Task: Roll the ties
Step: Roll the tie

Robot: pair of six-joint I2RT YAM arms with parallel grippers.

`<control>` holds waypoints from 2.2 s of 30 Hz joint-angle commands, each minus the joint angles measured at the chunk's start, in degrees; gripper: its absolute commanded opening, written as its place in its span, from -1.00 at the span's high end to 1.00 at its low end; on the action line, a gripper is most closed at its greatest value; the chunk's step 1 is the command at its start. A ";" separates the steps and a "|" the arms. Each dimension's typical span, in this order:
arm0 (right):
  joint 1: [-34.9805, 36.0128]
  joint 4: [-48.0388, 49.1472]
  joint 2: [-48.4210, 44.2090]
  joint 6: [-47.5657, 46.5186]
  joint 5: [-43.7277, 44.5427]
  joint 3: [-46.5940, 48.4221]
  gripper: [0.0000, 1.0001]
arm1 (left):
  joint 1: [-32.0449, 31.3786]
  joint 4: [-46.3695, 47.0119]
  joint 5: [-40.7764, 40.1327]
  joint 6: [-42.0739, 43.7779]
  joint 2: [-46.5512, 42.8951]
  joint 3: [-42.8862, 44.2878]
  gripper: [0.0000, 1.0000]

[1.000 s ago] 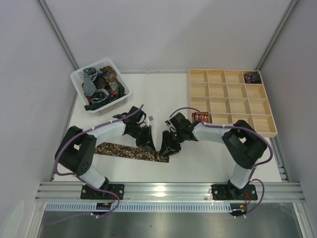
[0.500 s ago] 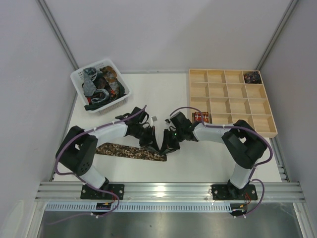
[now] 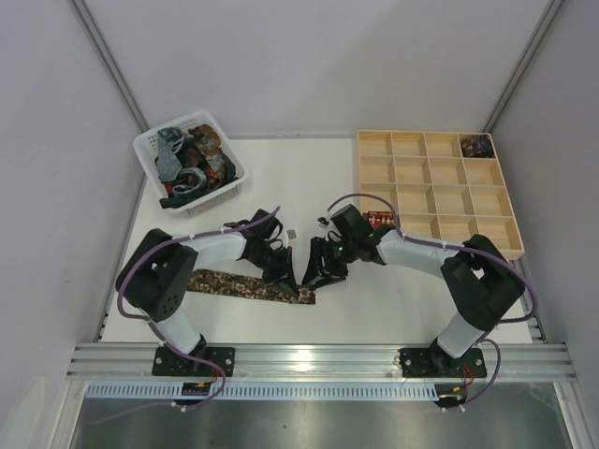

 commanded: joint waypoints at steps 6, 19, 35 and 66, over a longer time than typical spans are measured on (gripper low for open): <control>6.52 -3.48 -8.11 -34.61 12.99 0.74 -0.71 | 1.09 0.62 0.57 2.30 0.30 0.07 0.99; 11.72 1.79 -1.44 -62.20 17.75 2.50 -0.99 | 2.24 2.02 3.38 3.09 1.09 0.69 0.99; 17.78 7.07 4.97 -63.43 25.22 2.41 -0.96 | 3.11 1.94 4.26 3.53 1.35 1.39 0.89; 15.24 4.18 8.31 -62.99 21.71 2.93 0.22 | 5.31 -0.44 4.44 5.20 2.58 4.55 0.82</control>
